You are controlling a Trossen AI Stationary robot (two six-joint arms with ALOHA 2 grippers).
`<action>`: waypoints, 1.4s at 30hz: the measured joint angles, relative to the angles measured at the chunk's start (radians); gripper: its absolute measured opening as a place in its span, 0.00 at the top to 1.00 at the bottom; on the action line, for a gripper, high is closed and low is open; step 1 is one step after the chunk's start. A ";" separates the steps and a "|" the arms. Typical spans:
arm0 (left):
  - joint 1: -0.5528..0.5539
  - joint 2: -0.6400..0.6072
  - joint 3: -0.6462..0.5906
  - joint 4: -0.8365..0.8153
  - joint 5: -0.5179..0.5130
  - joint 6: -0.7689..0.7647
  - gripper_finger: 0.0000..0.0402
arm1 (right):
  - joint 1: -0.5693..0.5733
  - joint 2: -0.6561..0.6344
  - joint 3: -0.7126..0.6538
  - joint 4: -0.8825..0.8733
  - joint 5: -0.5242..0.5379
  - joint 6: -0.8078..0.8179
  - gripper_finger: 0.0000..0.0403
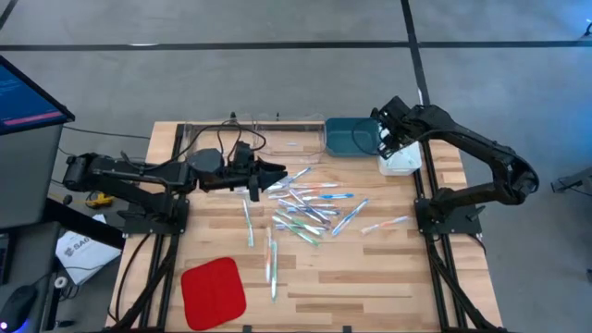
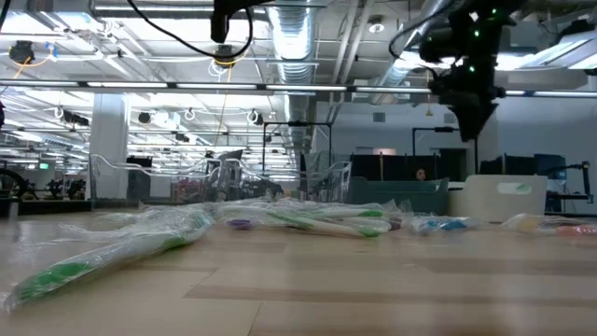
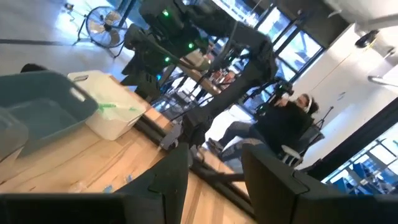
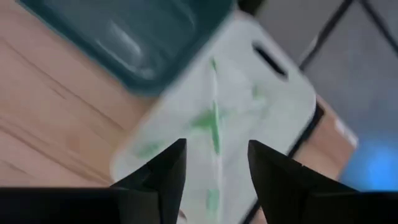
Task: Pick & Place Toothbrushes
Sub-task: Put the violet toothbrush into the left transparent bin
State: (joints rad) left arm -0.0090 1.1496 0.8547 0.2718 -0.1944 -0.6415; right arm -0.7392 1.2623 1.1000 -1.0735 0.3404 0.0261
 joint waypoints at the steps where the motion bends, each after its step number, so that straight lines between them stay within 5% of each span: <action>1: 0.000 0.000 0.000 0.017 0.000 -0.001 0.64 | 0.021 -0.007 0.008 0.027 -0.003 0.000 0.59; 11: 0.018 0.000 0.000 0.112 0.021 -0.022 0.64 | 0.255 -0.078 0.100 0.211 -0.053 0.173 0.59; 27: 0.139 0.005 0.000 0.075 0.291 0.130 0.64 | 0.587 -0.080 0.220 0.435 -0.056 0.394 0.61; 32: 0.126 0.004 0.000 -0.032 0.447 0.199 0.64 | 0.640 -0.080 0.220 0.527 -0.056 0.386 0.62; 42: 0.064 0.005 0.000 -0.205 0.451 0.258 0.64 | 0.645 -0.080 0.220 0.568 -0.055 0.386 0.63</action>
State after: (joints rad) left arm 0.0551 1.1545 0.8543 0.0665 0.2566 -0.3838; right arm -0.0937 1.1824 1.3205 -0.5054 0.2852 0.4122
